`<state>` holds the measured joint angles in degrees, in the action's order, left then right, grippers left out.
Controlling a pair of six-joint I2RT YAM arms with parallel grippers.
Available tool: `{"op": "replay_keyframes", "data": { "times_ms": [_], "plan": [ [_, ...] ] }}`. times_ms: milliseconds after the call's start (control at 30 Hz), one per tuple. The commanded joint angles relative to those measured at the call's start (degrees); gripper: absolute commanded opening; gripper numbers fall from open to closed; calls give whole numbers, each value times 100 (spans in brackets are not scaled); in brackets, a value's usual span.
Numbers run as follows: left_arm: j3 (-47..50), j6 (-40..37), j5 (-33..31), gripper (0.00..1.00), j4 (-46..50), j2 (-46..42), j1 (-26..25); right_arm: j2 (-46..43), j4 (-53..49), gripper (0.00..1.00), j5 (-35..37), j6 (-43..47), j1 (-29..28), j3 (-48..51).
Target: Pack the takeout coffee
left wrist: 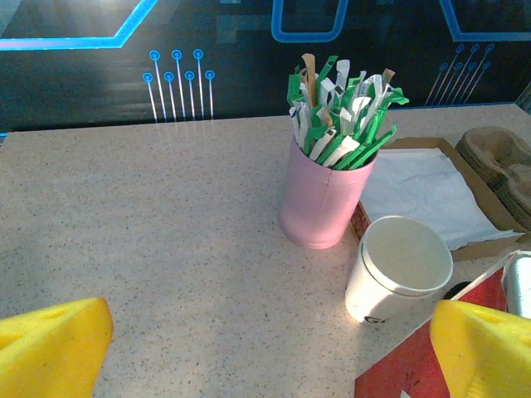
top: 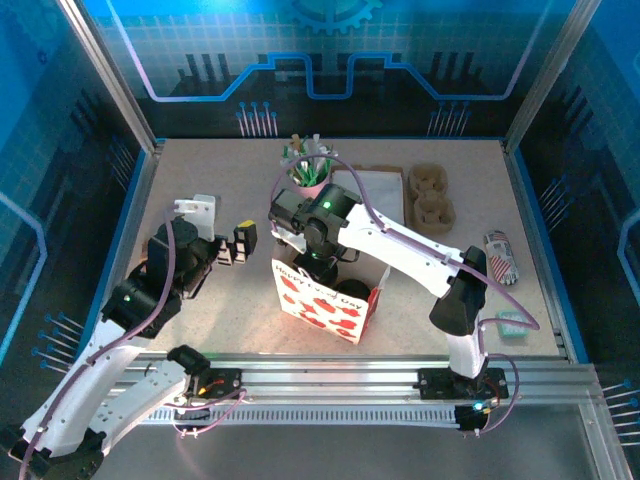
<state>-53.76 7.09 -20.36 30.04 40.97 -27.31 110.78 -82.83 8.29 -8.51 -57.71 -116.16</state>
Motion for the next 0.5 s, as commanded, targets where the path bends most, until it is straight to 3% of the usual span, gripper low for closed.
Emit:
{"op": "replay_keyframes", "data": {
  "times_ms": [0,467],
  "plan": [
    [85,-38,-30,99,-189,-1,42,-171,-49,52,-119,-15,-38,67],
    [85,-40,-17,99,-179,-6,42,-255,13,52,-112,-29,-65,189]
  ]
}}
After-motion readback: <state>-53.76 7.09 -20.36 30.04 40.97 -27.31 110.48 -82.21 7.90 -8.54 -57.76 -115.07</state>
